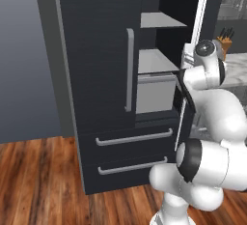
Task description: Take the lemon wedge from the fridge and place it on the plate with fish on the dining counter.
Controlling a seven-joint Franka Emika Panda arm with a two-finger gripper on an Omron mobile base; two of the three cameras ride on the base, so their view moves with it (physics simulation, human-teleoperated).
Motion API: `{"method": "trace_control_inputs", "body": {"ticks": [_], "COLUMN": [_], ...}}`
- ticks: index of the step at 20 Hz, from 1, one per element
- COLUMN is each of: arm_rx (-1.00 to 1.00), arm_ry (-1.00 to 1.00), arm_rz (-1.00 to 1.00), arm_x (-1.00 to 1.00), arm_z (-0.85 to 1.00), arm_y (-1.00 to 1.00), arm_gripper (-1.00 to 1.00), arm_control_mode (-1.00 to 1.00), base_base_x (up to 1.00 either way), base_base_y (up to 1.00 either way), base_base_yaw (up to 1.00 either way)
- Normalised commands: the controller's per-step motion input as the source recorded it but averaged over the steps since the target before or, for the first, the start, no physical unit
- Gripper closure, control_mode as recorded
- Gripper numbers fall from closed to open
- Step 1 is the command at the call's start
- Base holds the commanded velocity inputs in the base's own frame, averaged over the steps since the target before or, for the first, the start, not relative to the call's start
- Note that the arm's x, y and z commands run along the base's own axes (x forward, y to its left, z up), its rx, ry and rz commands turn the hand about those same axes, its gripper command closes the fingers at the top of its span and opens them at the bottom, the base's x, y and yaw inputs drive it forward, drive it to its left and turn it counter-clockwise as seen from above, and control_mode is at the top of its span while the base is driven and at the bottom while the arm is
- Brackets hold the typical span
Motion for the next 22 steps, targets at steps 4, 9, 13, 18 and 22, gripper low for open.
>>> {"method": "trace_control_inputs", "body": {"ticks": [4,9,13,18,22], "arm_rx": [-0.06,-0.05,-0.01,-0.01,0.0], "arm_ry": [0.17,0.09,0.07,0.01,0.01], "arm_rz": [-0.15,-0.05,-0.05,-0.03,0.04], "arm_x": [-0.37,0.15,0.01,0.03,-0.42], "arm_z": [-0.52,-0.36,-0.54,-0.28,0.04], "arm_y": [-1.0,-0.79,-1.0,-0.88,0.29], "arm_gripper": [-1.0,-1.0,-1.0,-1.0,-1.0], "arm_control_mode": [-1.0,-1.0,-1.0,-1.0,-1.0], "base_base_x": [0.0,0.0,0.0,0.0,0.0], "base_base_y": [0.0,0.0,0.0,0.0,0.0], "base_base_yaw": [0.0,0.0,0.0,0.0,0.0]}}
